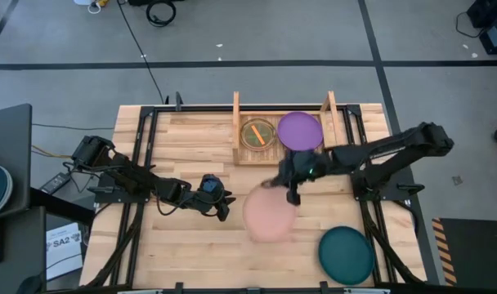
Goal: Place and stack plates onto a shelf
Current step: Stack the large light orange plate on top of the large purple plate on the shelf
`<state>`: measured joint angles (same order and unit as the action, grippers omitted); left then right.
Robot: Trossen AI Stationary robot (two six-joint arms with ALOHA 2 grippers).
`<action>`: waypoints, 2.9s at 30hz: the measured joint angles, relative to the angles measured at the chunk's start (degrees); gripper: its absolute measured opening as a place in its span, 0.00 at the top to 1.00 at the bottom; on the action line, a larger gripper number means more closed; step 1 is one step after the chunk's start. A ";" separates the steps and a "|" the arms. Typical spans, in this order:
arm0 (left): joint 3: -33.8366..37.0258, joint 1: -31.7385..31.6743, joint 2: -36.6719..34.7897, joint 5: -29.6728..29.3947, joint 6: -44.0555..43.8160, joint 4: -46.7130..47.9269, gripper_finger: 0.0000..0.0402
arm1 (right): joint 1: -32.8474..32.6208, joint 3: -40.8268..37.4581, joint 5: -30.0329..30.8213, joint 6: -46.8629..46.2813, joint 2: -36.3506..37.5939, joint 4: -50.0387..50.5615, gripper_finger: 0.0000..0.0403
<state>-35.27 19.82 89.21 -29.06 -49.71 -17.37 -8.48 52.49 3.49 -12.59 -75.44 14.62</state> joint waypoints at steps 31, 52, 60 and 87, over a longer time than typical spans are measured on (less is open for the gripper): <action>0.00 0.01 0.00 0.00 -0.02 0.00 0.64 | 56.14 0.02 -3.40 15.84 10.43 8.28 0.95; -0.02 -0.11 0.00 -0.02 -0.02 0.00 0.64 | 63.46 0.04 -7.42 17.83 2.38 15.92 0.95; -0.02 -0.10 0.00 -0.01 -0.04 0.00 0.64 | 63.46 0.04 -4.35 18.81 2.40 16.05 0.95; -0.02 -0.10 0.00 -0.02 -0.04 0.00 0.64 | 63.44 0.07 -4.56 18.78 2.47 16.14 0.82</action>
<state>-35.29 19.73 89.21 -29.08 -49.76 -17.37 54.96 52.56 -1.07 6.19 -72.97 30.76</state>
